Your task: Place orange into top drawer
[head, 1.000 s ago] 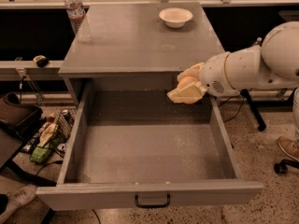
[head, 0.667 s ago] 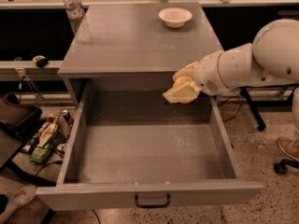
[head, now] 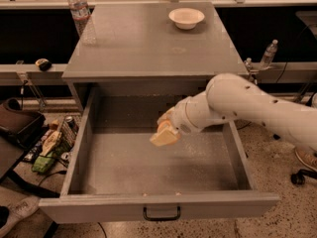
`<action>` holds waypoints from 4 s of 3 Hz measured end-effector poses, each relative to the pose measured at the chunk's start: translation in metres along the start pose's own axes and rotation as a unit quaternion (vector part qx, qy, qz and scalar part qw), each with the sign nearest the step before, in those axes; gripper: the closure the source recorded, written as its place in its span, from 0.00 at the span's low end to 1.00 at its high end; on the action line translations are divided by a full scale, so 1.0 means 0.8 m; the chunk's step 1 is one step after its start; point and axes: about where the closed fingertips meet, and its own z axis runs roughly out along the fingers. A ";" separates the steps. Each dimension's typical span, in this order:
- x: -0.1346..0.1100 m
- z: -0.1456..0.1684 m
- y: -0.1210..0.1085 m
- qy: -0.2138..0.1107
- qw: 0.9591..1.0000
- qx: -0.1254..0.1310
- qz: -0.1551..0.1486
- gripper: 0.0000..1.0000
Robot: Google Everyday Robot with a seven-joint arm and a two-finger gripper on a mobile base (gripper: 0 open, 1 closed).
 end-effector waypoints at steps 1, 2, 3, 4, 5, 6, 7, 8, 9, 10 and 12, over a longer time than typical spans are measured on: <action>0.050 0.088 0.027 0.018 0.999 -0.047 0.012 1.00; 0.058 0.099 0.031 0.018 0.998 -0.056 0.019 0.92; 0.058 0.099 0.031 0.018 0.998 -0.056 0.019 0.73; 0.058 0.099 0.032 0.018 0.998 -0.057 0.019 0.49; 0.058 0.099 0.032 0.018 0.998 -0.057 0.019 0.26; 0.058 0.099 0.032 0.018 0.998 -0.057 0.019 0.04; 0.058 0.099 0.032 0.018 0.998 -0.057 0.019 0.00; 0.058 0.099 0.032 0.018 0.998 -0.057 0.019 0.00; 0.040 0.092 0.035 0.005 0.998 -0.066 0.002 0.00; -0.016 0.050 0.043 0.002 0.997 -0.072 -0.042 0.00; -0.155 -0.104 0.048 0.057 0.982 -0.046 -0.174 0.00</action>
Offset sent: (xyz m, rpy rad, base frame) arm -0.0049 0.0168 -0.0622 -0.0065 0.0726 0.0319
